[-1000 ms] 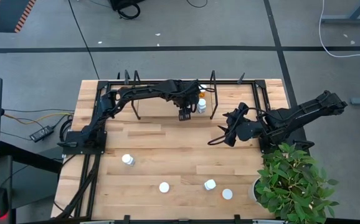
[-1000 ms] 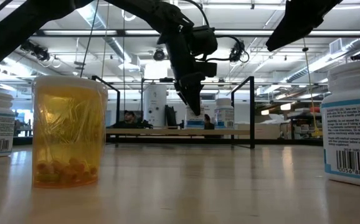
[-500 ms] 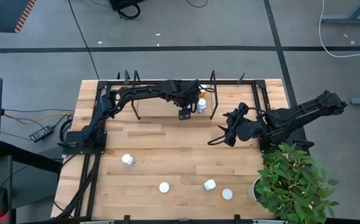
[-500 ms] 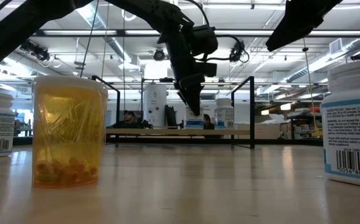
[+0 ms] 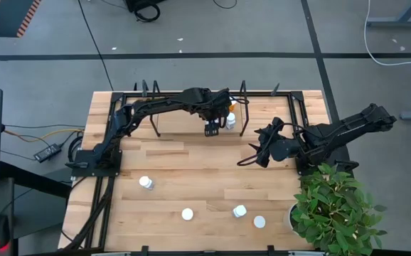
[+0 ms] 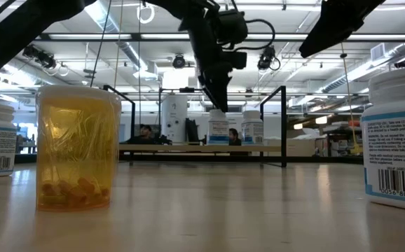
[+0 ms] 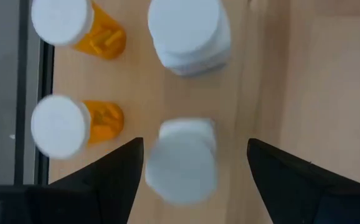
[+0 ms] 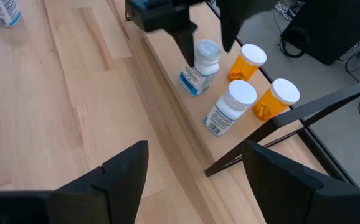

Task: Pick and place medicine bottles onto shelf by color
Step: Put the white pill bottle on the shelf

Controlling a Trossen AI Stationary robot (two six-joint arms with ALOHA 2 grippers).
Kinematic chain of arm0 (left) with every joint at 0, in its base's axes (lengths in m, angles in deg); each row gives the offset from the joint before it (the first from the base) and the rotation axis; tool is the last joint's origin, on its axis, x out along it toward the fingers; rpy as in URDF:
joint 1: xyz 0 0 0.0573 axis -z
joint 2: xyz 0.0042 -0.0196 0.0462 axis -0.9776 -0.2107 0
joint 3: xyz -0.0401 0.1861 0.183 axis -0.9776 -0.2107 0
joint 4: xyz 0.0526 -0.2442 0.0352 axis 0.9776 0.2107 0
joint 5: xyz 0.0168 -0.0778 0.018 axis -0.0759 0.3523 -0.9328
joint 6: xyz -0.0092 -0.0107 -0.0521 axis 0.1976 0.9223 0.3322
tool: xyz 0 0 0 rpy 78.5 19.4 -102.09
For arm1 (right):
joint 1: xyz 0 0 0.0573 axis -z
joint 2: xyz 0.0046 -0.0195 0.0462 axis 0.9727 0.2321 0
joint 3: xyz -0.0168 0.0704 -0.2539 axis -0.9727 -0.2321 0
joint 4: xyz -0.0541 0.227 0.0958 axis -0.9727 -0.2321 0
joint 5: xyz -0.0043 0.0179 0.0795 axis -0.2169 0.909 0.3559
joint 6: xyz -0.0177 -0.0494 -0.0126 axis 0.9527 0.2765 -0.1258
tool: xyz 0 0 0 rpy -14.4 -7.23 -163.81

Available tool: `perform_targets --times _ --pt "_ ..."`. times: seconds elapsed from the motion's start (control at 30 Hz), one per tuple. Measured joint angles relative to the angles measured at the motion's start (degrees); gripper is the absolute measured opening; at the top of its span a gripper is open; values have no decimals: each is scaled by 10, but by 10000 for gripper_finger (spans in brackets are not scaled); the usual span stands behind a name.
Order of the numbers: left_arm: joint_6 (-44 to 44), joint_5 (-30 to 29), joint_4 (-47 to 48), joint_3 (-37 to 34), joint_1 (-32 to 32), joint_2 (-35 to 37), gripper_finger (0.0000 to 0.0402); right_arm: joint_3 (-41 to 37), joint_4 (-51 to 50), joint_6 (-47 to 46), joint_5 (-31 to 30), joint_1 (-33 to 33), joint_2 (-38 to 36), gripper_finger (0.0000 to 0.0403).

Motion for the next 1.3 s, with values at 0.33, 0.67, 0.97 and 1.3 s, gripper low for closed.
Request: perform_targets --times 0.33,0.67,0.97,1.3 --pt "42 0 93 33 36 30 293 0 -2 -4 6 0 0 267" --pt "136 -2 125 6 87 68 248 0 -5 -53 6 0 0 267" --pt "206 -120 69 -155 193 173 199 -3 -10 -105 37 -1 0 267" --pt "453 -128 -59 -464 305 352 181 -62 3 -126 101 -1 0 267"
